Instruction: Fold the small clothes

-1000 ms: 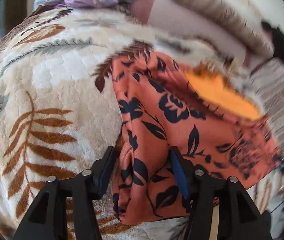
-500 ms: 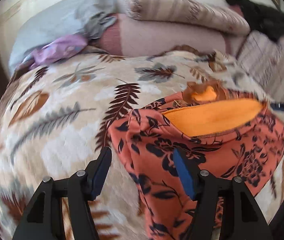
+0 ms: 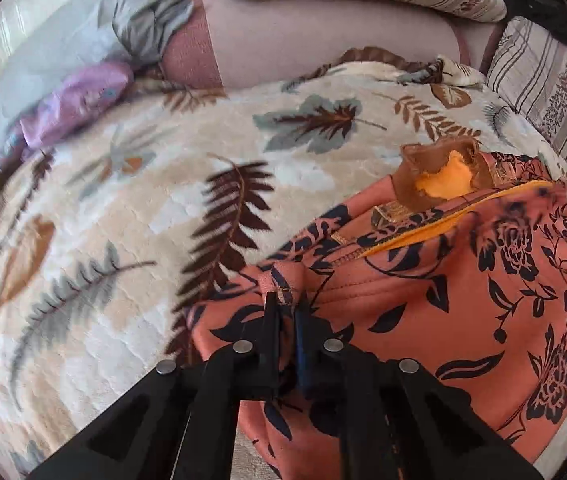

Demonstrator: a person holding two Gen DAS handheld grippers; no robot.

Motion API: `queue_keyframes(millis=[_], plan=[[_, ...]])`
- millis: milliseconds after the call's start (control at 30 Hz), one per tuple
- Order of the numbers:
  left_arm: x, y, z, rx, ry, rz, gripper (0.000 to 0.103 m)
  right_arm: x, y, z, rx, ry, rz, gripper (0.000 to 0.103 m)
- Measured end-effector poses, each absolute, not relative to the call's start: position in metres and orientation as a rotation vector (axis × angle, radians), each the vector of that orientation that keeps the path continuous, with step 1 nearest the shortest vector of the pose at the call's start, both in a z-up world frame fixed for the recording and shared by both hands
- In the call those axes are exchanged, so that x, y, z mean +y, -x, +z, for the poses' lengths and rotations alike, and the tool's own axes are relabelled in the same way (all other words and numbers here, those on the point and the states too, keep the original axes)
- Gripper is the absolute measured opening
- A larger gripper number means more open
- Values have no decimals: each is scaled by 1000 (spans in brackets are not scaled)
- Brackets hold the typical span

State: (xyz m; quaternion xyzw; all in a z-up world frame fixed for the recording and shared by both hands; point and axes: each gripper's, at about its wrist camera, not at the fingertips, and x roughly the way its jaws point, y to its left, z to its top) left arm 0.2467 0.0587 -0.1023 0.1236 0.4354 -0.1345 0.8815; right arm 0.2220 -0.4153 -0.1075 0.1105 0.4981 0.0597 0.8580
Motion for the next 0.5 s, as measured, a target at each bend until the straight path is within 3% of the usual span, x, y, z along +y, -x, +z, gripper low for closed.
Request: queue_keyframes(millis=[100, 400, 500], plan=[[58, -229, -79, 812, -262, -250, 6, -408, -219, -93, 1016, -171, 91, 7], [64, -145, 3, 484, -261, -176, 6, -395, -181, 2, 738, -74, 62, 7], [77, -154, 8, 496, -214, -157, 6, -397, -196, 19, 702, -65, 60, 7]])
